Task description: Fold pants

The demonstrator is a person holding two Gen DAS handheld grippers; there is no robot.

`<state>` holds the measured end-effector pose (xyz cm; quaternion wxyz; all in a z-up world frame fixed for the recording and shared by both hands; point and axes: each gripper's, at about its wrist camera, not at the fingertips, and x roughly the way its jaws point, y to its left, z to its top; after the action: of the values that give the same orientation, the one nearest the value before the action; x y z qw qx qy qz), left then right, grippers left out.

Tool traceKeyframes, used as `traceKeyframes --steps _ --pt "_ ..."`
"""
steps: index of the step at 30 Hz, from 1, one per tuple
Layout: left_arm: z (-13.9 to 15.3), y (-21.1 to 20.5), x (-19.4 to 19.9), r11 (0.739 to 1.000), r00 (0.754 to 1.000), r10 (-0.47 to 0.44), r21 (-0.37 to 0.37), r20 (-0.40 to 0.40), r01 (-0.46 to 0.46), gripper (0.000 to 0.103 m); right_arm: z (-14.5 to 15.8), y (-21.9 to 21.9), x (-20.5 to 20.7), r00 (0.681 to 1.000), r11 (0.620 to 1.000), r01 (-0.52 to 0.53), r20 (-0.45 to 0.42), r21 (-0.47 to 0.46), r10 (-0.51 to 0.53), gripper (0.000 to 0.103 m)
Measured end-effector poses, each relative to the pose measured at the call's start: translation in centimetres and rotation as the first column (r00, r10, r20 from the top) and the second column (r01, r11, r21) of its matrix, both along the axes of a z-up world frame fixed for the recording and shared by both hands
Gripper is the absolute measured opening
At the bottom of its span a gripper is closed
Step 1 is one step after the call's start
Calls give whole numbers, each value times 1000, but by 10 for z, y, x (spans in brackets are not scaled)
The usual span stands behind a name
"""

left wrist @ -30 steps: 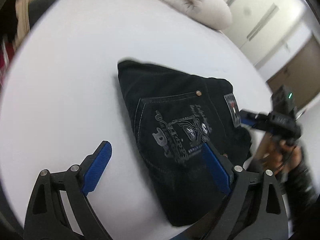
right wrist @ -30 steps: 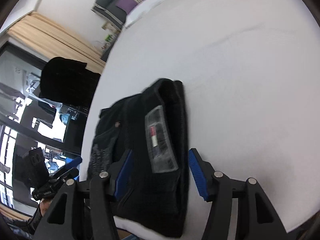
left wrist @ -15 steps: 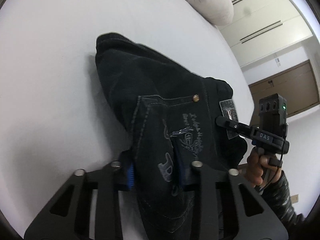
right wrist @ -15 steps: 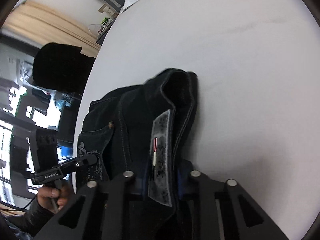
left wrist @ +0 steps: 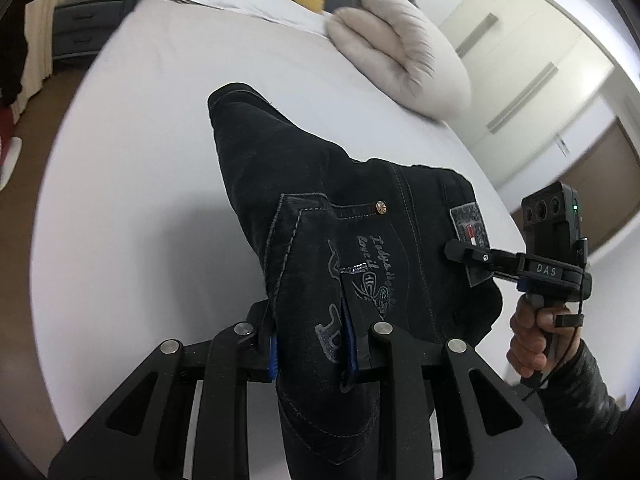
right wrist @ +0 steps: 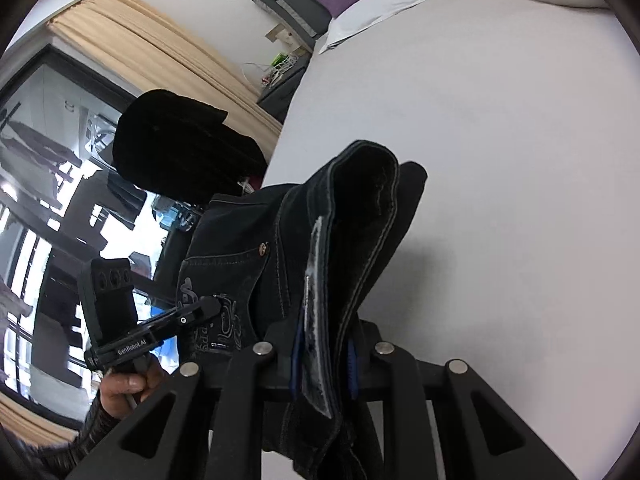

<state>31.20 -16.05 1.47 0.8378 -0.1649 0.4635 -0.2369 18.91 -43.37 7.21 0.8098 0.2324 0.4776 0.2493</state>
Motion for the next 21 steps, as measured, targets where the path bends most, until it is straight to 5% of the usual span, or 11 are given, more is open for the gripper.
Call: traceKeyframes --steps 8,12,16,19,21 --pt "-79 57 77 998 995 50 52 -91 -45 26 -75 36 90 992 1000 -8 -127 -26 5 20" --pt "-110 80 70 997 993 76 -14 -87 -77 42 -118 9 90 980 989 74 -195 128 -49 38" --pt "-113 97 52 991 992 108 -72 -69 -112 48 -123 -16 69 983 960 119 -167 253 -78 40" --pt "-95 107 25 980 980 198 25 8 -198 64 -109 -34 43 974 954 204 -142 218 -176 59" --pt "-69 105 -4 966 971 213 123 104 -225 67 -91 -43 14 963 960 261 -100 98 -251 63"
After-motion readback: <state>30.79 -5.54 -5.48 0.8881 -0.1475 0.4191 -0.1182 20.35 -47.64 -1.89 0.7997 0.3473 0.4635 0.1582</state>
